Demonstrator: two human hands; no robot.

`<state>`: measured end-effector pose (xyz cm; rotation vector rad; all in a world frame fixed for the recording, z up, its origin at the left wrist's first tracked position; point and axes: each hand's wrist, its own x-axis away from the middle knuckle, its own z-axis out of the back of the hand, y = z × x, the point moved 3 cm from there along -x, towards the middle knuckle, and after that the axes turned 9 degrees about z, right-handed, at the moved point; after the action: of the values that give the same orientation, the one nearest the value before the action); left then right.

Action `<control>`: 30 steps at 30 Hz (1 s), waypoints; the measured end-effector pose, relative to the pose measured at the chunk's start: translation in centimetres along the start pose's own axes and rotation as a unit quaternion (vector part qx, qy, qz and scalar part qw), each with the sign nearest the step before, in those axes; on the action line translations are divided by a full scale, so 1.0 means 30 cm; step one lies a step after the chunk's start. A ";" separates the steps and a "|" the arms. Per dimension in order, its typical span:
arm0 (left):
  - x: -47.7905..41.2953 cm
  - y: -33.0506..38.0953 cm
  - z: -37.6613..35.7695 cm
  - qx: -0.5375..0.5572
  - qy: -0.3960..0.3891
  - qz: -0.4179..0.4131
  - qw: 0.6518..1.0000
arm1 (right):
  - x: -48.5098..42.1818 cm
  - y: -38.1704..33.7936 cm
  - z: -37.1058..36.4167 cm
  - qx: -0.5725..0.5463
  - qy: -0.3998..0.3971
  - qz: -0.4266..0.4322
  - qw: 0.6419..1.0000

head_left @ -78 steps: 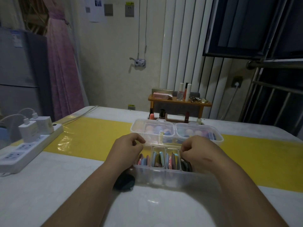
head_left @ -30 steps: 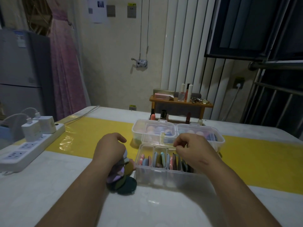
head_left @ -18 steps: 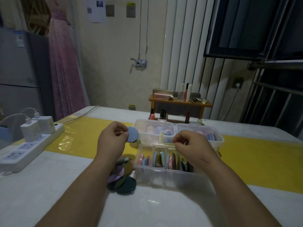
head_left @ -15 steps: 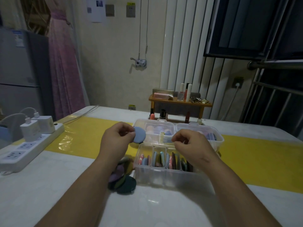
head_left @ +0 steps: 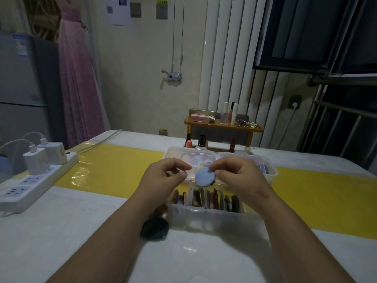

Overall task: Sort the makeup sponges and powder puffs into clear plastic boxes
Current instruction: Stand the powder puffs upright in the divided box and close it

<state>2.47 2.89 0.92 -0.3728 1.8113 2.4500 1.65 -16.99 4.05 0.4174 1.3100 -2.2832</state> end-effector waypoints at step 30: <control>-0.013 -0.041 -0.003 -0.135 0.026 0.100 0.985 | 0.016 0.072 0.114 0.266 -0.108 -0.181 0.941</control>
<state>3.09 3.20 -0.17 -0.2848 1.6068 2.8602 2.32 -21.00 3.95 0.0872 0.6874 -2.8954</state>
